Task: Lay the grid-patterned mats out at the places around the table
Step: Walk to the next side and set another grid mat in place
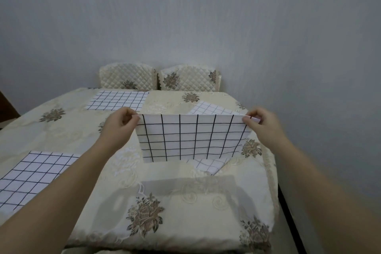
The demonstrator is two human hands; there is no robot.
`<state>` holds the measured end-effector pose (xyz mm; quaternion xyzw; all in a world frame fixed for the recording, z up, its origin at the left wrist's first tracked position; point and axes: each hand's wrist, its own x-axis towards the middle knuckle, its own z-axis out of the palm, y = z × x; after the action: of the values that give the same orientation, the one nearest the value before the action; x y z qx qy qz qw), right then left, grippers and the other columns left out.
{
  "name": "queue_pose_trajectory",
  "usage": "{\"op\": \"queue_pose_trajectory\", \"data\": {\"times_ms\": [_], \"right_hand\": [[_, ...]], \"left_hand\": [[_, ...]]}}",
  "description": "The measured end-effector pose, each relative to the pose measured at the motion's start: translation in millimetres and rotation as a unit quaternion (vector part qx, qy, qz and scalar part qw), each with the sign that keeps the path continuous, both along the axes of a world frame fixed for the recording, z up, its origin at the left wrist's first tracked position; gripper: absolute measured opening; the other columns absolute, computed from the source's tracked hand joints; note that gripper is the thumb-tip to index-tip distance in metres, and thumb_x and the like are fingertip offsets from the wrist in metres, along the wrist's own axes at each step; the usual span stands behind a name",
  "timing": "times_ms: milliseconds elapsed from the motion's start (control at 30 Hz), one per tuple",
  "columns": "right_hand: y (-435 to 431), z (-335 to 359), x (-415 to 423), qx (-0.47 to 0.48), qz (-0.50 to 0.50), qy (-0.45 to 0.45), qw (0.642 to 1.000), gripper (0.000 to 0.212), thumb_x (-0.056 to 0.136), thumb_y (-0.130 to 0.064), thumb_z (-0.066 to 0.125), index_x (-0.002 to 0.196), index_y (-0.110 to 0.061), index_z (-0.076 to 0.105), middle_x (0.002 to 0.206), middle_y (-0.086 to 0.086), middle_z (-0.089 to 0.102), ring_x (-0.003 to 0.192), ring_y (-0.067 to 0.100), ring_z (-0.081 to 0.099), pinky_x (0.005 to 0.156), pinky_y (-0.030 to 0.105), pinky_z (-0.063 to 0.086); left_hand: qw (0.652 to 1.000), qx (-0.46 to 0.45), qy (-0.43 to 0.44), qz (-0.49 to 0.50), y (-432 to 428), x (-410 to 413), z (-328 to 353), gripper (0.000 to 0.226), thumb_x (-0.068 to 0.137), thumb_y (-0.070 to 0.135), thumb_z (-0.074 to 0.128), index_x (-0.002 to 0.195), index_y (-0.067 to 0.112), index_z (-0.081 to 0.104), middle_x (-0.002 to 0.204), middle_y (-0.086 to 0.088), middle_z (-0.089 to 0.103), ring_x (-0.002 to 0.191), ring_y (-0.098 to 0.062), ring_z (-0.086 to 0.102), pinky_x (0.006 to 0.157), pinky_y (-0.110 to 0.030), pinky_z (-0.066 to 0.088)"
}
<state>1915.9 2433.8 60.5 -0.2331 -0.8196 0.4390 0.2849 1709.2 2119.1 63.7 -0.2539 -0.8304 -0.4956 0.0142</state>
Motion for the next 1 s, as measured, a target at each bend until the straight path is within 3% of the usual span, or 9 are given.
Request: {"op": "queue_pose_trajectory", "data": {"times_ms": [133, 300, 467, 633, 767, 900, 1000], "right_hand": [[-15.2, 0.9, 9.6, -0.039, -0.012, 0.042, 0.998, 0.006, 0.088, -0.018, 0.064, 0.087, -0.013, 0.062, 0.072, -0.005, 0.054, 0.062, 0.008, 0.045, 0.057, 0.022, 0.037], [-22.8, 3.9, 16.7, -0.031, -0.014, 0.053, 0.998, 0.006, 0.089, -0.015, 0.062, 0.089, -0.010, 0.062, 0.075, -0.009, 0.056, 0.062, -0.003, 0.048, 0.059, 0.014, 0.039], [-20.5, -5.1, 21.2, -0.051, -0.028, 0.033, 0.998, 0.005, 0.088, -0.018, 0.064, 0.086, -0.014, 0.063, 0.073, -0.009, 0.055, 0.067, 0.008, 0.049, 0.066, 0.025, 0.040], [-12.3, -31.7, 21.2, -0.100, -0.044, -0.041, 0.993, 0.021, 0.083, -0.031, 0.069, 0.086, -0.011, 0.064, 0.073, 0.002, 0.055, 0.071, 0.019, 0.050, 0.069, 0.033, 0.042], [-10.5, -61.7, 19.0, -0.131, -0.042, -0.107, 0.985, 0.022, 0.085, -0.027, 0.067, 0.089, -0.006, 0.066, 0.089, 0.017, 0.067, 0.084, 0.030, 0.063, 0.077, 0.039, 0.051], [-10.9, -96.4, 14.5, -0.141, -0.039, -0.180, 0.973, 0.020, 0.088, -0.017, 0.059, 0.068, -0.017, 0.057, 0.068, 0.001, 0.056, 0.065, 0.020, 0.052, 0.054, 0.026, 0.038], [-10.1, -121.4, 13.1, -0.171, -0.033, -0.216, 0.961, 0.016, 0.088, -0.013, 0.056, 0.073, -0.017, 0.059, 0.070, 0.001, 0.056, 0.065, 0.018, 0.052, 0.053, 0.024, 0.037]], "left_hand": [[0.985, 0.129, -0.116, 0.005, -10.1, 9.1, 0.2, 0.011, 0.094, 0.016, 0.054, 0.087, 0.011, 0.062, 0.078, -0.009, 0.063, 0.077, -0.022, 0.062, 0.078, -0.038, 0.053], [0.981, 0.145, -0.132, -0.002, -15.6, 19.3, 1.0, 0.010, 0.095, 0.016, 0.054, 0.087, 0.017, 0.061, 0.081, -0.010, 0.064, 0.070, -0.023, 0.061, 0.065, -0.036, 0.052], [0.982, 0.120, -0.148, -0.006, -14.1, 17.2, -6.5, 0.009, 0.094, 0.020, 0.057, 0.092, 0.013, 0.063, 0.081, -0.010, 0.064, 0.068, -0.023, 0.059, 0.061, -0.035, 0.051], [0.977, 0.096, -0.191, -0.004, -9.9, 10.9, -28.9, 0.010, 0.094, 0.020, 0.057, 0.091, 0.012, 0.062, 0.083, -0.011, 0.067, 0.069, -0.026, 0.062, 0.066, -0.038, 0.052], [0.974, 0.044, -0.223, 0.008, -8.8, -1.2, -64.7, 0.011, 0.093, 0.022, 0.058, 0.090, 0.013, 0.063, 0.085, -0.013, 0.068, 0.069, -0.027, 0.060, 0.062, -0.035, 0.049], [0.963, -0.005, -0.269, 0.026, -7.3, -6.9, -106.0, 0.013, 0.093, 0.022, 0.058, 0.091, 0.010, 0.062, 0.084, -0.016, 0.065, 0.068, -0.027, 0.058, 0.062, -0.034, 0.050], [0.953, -0.029, -0.298, 0.038, -6.8, -7.9, -133.1, 0.013, 0.093, 0.020, 0.059, 0.089, 0.009, 0.062, 0.082, -0.016, 0.063, 0.066, -0.026, 0.057, 0.063, -0.035, 0.052]]}}
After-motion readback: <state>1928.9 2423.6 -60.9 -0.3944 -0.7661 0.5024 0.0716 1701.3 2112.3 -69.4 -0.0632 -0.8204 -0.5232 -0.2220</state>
